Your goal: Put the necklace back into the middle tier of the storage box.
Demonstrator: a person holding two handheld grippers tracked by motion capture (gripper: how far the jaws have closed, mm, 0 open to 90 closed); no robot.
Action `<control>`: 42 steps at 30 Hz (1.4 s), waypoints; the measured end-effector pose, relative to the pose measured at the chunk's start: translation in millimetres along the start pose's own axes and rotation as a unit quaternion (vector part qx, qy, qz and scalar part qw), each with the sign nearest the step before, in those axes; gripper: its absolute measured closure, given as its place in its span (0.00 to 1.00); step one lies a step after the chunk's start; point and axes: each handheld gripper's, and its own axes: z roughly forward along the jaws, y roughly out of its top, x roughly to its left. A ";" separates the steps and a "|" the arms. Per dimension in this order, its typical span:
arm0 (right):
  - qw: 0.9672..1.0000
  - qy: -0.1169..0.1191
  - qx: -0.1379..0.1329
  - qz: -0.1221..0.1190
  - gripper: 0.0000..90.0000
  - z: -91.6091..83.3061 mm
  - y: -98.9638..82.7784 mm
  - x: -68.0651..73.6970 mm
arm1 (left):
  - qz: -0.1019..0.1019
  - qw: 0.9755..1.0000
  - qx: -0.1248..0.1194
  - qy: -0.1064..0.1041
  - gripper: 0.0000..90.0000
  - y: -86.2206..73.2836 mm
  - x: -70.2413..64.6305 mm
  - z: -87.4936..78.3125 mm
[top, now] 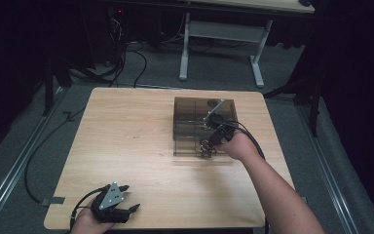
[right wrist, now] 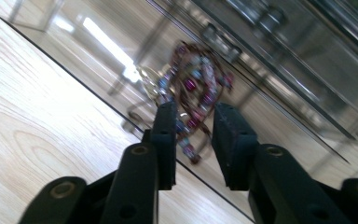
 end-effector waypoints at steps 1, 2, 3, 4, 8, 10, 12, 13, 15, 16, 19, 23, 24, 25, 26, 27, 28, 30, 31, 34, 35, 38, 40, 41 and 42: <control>1.000 0.000 -0.001 -0.004 0.84 0.0 -1.7 -2.5 | 0.000 1.000 0.000 0.000 0.30 0.0 0.0 0.1; 1.000 -0.002 0.000 -0.002 0.86 -0.3 -4.4 -4.6 | 0.000 1.000 0.001 -0.001 0.30 0.1 0.0 0.2; 1.000 -0.003 -0.001 0.000 0.88 -0.1 -6.9 -6.1 | -0.002 1.000 0.000 -0.001 0.30 0.1 -0.1 0.3; 1.000 -0.004 0.000 -0.003 0.89 0.2 -9.1 -7.6 | -0.001 1.000 0.000 0.000 0.30 0.1 -0.1 0.3; 1.000 -0.003 0.003 -0.003 0.94 2.7 -16.1 -8.2 | -0.001 1.000 0.001 0.000 0.30 0.1 -0.2 0.4; 1.000 -0.001 0.002 -0.003 0.96 4.1 -17.5 -8.0 | -0.001 1.000 0.001 0.002 0.30 0.2 -0.3 0.4; 1.000 -0.001 0.001 -0.011 0.98 5.2 -18.0 -8.5 | 0.000 1.000 0.001 0.004 0.30 0.1 -0.6 0.4; 1.000 0.000 0.001 -0.007 1.00 5.6 -18.5 -7.7 | 0.000 1.000 0.002 0.003 0.30 0.2 -0.5 0.2; 1.000 0.004 0.000 -0.016 1.00 5.2 -19.8 -7.1 | 0.000 1.000 0.003 0.001 0.30 0.2 -0.3 0.3; 1.000 0.007 -0.003 -0.011 1.00 3.9 -23.4 -4.6 | 0.000 1.000 0.003 0.001 0.30 0.2 -0.3 0.3; 1.000 0.007 -0.010 -0.016 1.00 2.9 -27.3 -3.8 | 0.003 1.000 0.003 0.002 0.30 0.2 -0.6 0.1; 1.000 0.015 -0.021 -0.013 1.00 -0.7 -37.1 0.0 | 0.002 1.000 0.000 0.002 0.30 -0.1 -1.0 0.0; 1.000 0.016 -0.022 -0.008 1.00 -1.1 -40.1 1.2 | 0.002 1.000 -0.001 0.002 0.30 -0.1 -0.9 -0.2; 0.999 0.016 -0.026 -0.012 1.00 -1.1 -43.2 1.3 | 0.000 1.000 -0.004 0.002 0.30 -0.4 -1.0 -0.1; 0.999 0.016 -0.028 -0.015 1.00 -1.2 -45.8 1.2 | -0.001 1.000 -0.005 0.001 0.30 -0.5 -0.7 -0.5; 0.999 0.015 -0.028 -0.013 0.99 -1.3 -49.0 2.1 | -0.002 1.000 -0.005 0.001 0.30 -0.6 -0.2 -1.0; 0.999 0.019 -0.033 -0.002 0.98 -2.2 -53.8 2.3 | -0.005 1.000 -0.008 0.001 0.30 -0.8 -0.1 -1.0; 0.999 0.022 -0.044 -0.001 0.96 -2.1 -60.7 0.8 | -0.006 1.000 -0.011 0.000 0.29 -1.1 0.5 -1.9; 0.999 0.020 -0.050 0.001 0.94 -2.0 -66.2 1.3 | -0.006 1.000 -0.012 0.000 0.29 -1.3 1.0 -2.3; 0.997 0.021 -0.075 0.000 0.89 0.8 -80.8 2.7 | -0.011 1.000 -0.017 0.000 0.29 -1.8 1.4 -3.1; 0.996 0.021 -0.081 0.004 0.87 1.4 -84.7 3.5 | -0.011 1.000 -0.018 0.000 0.29 -1.9 1.7 -3.4; 0.993 0.015 -0.114 0.008 0.83 4.8 -100.9 5.9 | -0.015 1.000 -0.021 0.001 0.29 -2.3 2.2 -4.0; 0.990 0.015 -0.143 0.011 0.79 8.6 -113.9 6.2 | -0.016 1.000 -0.022 0.001 0.29 -2.5 2.4 -4.5; 0.988 0.015 -0.156 0.014 0.78 10.8 -119.8 5.7 | -0.017 1.000 -0.023 0.002 0.29 -2.5 2.4 -4.5; 0.986 0.016 -0.166 0.018 0.78 13.2 -125.7 4.9 | -0.018 1.000 -0.024 0.003 0.29 -2.6 2.4 -4.6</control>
